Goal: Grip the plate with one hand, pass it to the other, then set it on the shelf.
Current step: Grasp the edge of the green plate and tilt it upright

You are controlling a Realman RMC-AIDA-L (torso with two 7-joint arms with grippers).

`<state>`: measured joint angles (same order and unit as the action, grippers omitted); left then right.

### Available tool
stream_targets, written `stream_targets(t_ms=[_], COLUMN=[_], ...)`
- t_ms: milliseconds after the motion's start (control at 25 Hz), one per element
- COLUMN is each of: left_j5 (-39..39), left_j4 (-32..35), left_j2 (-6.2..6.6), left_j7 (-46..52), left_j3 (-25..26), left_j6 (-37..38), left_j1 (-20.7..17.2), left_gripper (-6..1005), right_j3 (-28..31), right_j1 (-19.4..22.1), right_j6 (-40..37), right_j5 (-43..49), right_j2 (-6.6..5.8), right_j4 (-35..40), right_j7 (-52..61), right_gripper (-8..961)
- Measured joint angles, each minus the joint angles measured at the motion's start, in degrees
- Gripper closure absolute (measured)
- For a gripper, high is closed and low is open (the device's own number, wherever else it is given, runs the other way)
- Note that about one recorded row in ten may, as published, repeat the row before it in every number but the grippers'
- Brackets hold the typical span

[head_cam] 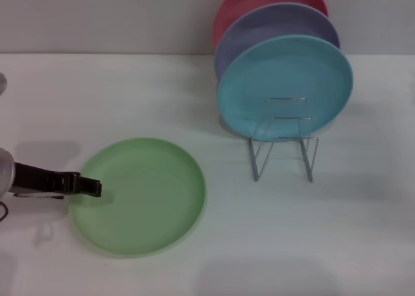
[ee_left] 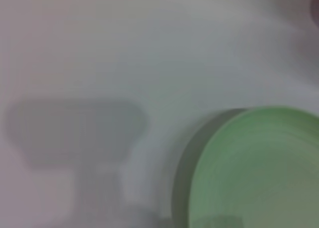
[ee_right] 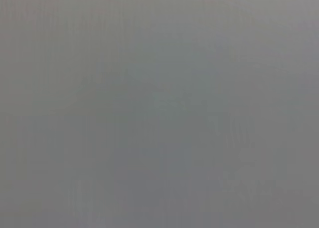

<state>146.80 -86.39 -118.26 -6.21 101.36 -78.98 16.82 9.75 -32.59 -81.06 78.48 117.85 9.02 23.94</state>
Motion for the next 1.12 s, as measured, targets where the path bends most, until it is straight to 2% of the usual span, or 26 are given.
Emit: stream_targets(t_ms=[240, 560, 760, 1120], left_j5=[1.97, 2.94, 3.98, 4.85], left_j4=[3.22, 4.71, 6.47, 7.15], left_j2=[-0.07, -0.07, -0.04, -0.04], left_j7=[0.03, 0.05, 0.05, 0.05], left_j3=[-0.59, -0.88, -1.1, -1.2], left_j6=[0.32, 0.99, 1.03, 1.18], left_j1=[1.99, 2.68, 3.96, 4.61], left_gripper=[280, 310, 447, 544], right_j3=[-0.08, -0.1, -0.14, -0.02], right_j1=[0.04, 0.07, -0.05, -0.19], right_j6=[-0.13, -0.15, -0.15, -0.15], right_j5=[0.0, 0.0, 0.0, 0.0], right_j2=[-0.04, -0.08, -0.08, -0.08], right_j4=[0.3, 0.29, 0.3, 0.3], right_j7=[0.13, 0.16, 0.18, 0.23], right_gripper=[401, 401, 402, 401])
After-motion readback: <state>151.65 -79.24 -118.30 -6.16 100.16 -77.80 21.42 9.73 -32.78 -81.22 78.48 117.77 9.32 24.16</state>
